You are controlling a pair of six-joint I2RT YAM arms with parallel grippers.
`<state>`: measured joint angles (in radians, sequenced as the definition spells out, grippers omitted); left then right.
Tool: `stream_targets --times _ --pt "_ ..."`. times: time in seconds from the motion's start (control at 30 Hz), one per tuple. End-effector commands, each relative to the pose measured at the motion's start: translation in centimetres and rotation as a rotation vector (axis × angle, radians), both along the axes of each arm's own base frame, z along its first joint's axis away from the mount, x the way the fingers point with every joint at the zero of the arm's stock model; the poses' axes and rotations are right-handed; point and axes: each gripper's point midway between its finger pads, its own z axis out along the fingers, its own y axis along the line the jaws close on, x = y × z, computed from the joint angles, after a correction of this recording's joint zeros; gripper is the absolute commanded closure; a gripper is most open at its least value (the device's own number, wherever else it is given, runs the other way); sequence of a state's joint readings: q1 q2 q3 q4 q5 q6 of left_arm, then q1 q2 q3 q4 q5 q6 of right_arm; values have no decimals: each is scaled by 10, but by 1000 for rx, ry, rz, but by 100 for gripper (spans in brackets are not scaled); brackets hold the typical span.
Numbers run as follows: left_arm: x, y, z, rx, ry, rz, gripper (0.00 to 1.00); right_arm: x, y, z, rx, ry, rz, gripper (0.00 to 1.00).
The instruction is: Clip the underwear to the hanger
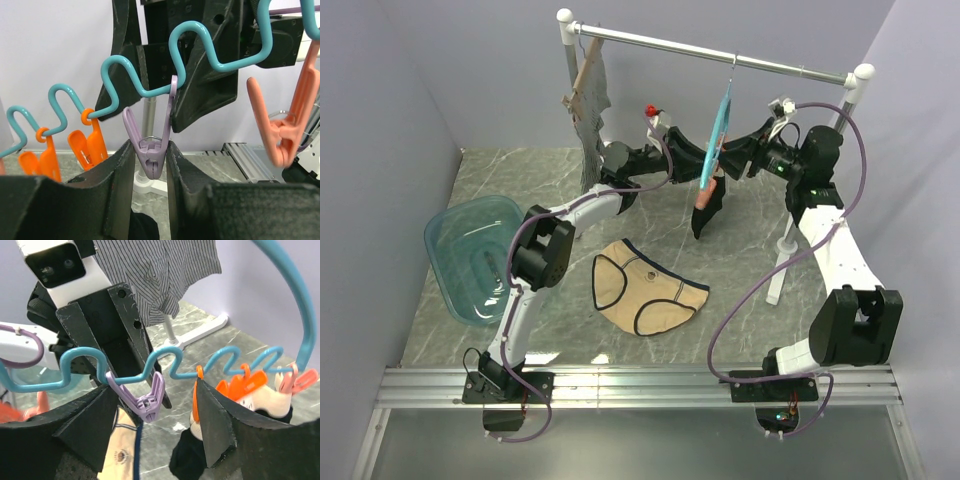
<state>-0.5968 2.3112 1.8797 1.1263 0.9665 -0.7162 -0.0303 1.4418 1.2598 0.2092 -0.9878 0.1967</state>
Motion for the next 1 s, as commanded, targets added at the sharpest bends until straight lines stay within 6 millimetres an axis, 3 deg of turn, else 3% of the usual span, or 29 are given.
stream_targets --times 0.0,0.23,0.33,0.47,0.63,0.67,0.77,0.97 --pt "-17 4 18 -22 -102 -55 91 -9 7 26 54 -59 15 31" --pt "-26 6 18 -25 -97 -91 91 -4 11 23 98 -11 20 32" --pt "-28 4 17 -13 -98 -107 91 -6 12 23 103 -12 30 40" --pt "-27 1 18 -13 -88 -109 87 -7 12 19 96 -2 39 59" --pt "-23 -1 16 0 -54 -88 62 -7 13 19 96 4 51 82" --pt "-23 1 18 0 -63 -80 58 -6 13 18 100 10 50 90" --pt "-21 4 19 11 -65 -55 50 -5 14 18 111 22 56 100" --pt "-10 14 20 37 -46 22 33 -6 15 19 133 52 70 100"
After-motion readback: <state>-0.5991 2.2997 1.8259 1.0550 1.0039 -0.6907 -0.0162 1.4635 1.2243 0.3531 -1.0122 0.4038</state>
